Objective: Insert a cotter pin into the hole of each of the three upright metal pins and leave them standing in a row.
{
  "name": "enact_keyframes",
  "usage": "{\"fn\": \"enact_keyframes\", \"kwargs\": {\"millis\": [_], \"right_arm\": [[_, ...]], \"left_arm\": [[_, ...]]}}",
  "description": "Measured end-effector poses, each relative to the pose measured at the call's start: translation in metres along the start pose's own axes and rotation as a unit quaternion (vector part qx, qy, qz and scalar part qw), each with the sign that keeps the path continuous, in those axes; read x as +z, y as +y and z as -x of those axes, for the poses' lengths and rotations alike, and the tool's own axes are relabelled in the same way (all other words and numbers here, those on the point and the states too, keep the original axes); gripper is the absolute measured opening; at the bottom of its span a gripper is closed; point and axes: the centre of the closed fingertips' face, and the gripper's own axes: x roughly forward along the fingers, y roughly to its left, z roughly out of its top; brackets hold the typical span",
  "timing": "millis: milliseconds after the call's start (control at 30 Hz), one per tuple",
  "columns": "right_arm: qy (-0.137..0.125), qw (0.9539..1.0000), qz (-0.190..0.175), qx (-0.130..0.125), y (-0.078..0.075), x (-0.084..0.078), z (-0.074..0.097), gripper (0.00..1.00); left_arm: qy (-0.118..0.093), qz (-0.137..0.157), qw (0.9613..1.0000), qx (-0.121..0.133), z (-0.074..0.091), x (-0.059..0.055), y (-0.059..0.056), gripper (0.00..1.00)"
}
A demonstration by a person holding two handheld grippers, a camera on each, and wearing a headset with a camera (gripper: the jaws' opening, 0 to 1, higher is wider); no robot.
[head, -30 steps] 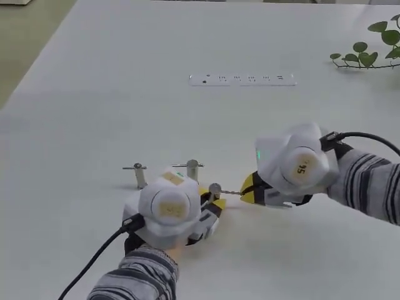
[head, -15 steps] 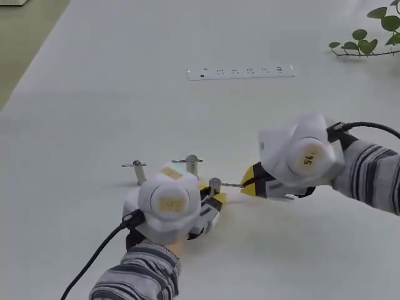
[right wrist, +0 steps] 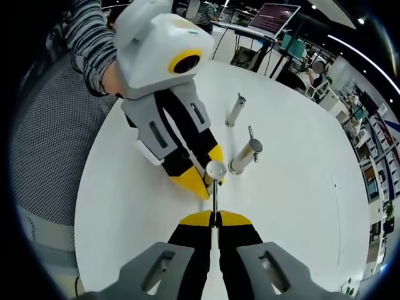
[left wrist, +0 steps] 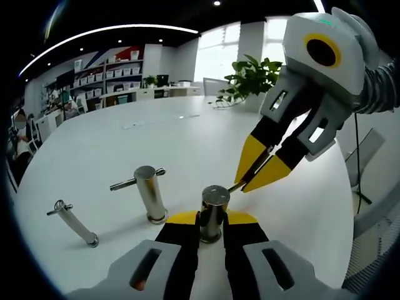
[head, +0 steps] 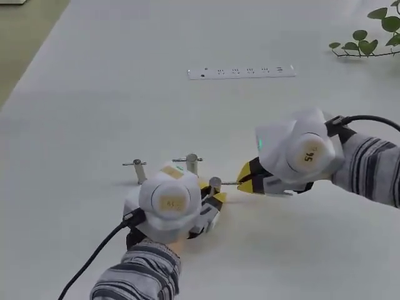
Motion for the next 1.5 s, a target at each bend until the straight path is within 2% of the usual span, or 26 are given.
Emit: {"fn": "enact_keyframes", "kwargs": {"millis": [133, 800, 867, 933, 967, 1200, 1500], "right_arm": [[-0.01, 0.9999, -0.004, 0.005, 0.001, 0.006, -0.002, 0.0], [-0.035, 0.9989, -0.03, 0.002, -0.002, 0.02, -0.009, 0.0], [-0.027, 0.9985, -0.048, -0.006, -0.006, 0.018, -0.007, 0.05], [-0.032, 0.9976, -0.062, -0.005, -0.008, 0.018, -0.002, 0.1], [-0.036, 0.9974, -0.063, 0.003, -0.006, 0.019, 0.001, 0.08], [-0.028, 0.9977, -0.062, 0.002, -0.003, 0.011, 0.002, 0.0], [-0.032, 0.9968, -0.072, 0.007, -0.002, 0.015, 0.0, 0.0]], "left_arm": [[-0.002, -0.007, 1.0, 0.002, 0.0, 0.0, 0.0, 0.1], [-0.006, 0.003, 0.9999, 0.009, -0.002, 0.0, 0.0, 0.11], [-0.006, 0.003, 0.9999, 0.009, -0.002, 0.0, 0.0, 0.11], [-0.006, 0.001, 0.9999, 0.01, -0.002, 0.0, 0.0, 0.11], [-0.006, 0.001, 0.9999, 0.01, -0.002, 0.0, 0.001, 0.11], [-0.005, 0.007, 0.9999, 0.009, -0.003, -0.001, 0.0, 0.11], [-0.004, 0.01, 0.9999, 0.009, -0.003, -0.002, 0.001, 0.11]]}}
